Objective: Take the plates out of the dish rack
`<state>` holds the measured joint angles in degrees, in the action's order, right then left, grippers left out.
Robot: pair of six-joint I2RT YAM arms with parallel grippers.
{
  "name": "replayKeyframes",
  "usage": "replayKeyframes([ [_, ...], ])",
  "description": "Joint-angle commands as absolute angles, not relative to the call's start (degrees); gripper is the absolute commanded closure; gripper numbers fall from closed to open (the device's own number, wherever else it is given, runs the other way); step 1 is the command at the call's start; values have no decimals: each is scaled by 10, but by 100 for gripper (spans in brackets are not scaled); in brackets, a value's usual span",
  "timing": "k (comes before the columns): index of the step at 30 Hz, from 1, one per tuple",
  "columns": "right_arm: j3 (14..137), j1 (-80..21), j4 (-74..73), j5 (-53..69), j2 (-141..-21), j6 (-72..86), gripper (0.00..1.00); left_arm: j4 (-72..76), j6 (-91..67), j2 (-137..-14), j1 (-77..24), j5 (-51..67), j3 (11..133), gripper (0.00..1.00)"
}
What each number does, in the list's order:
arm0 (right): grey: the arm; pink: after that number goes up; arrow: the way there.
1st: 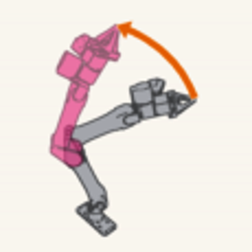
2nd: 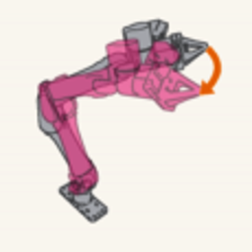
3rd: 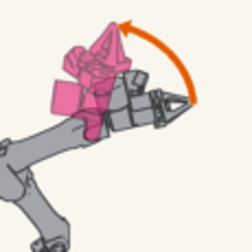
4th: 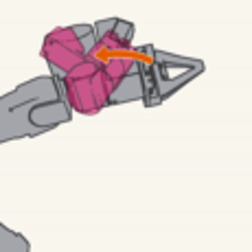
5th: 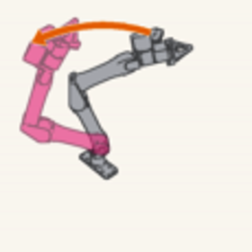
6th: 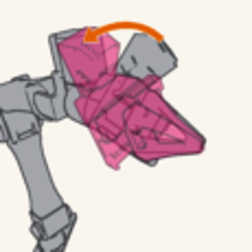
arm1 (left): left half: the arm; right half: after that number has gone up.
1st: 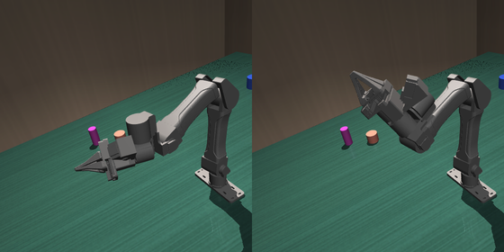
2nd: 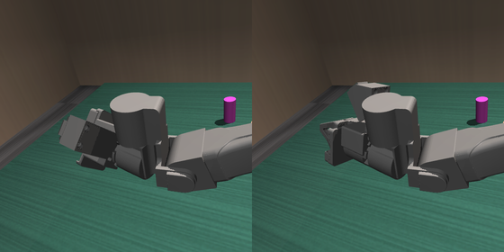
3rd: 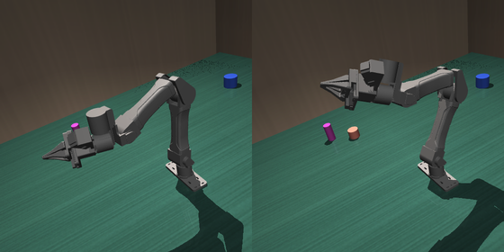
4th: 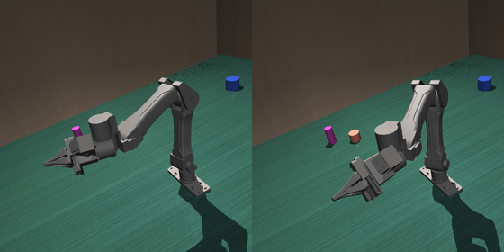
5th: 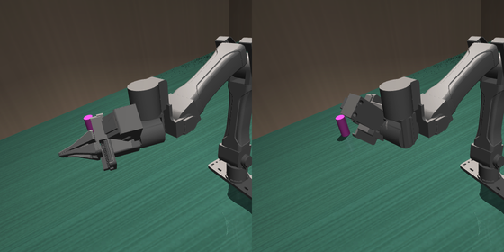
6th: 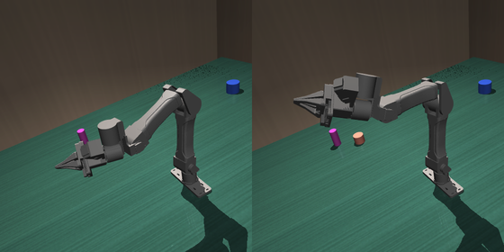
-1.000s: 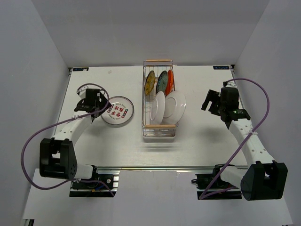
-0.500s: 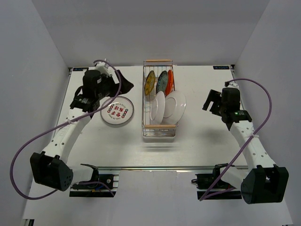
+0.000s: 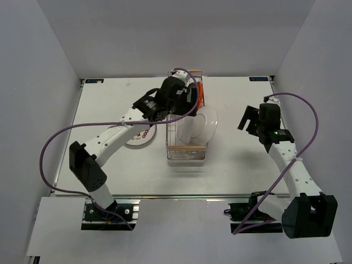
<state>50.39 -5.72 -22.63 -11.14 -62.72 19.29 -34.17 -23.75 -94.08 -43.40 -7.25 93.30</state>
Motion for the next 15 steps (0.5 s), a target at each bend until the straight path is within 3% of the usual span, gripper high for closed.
replayKeyframes([
  [1, 501, -56, -228, -132, -631, 192, 11, -457, -230, -977, -474, -231, 1014, 2],
  [5, 504, -56, -236, -139, -638, 193, 11, -524, -250, -1028, -515, -363, 1097, 2],
  [15, 506, -55, -239, -141, -649, 193, 11, -621, -276, -1116, -568, -453, 1182, 2],
])
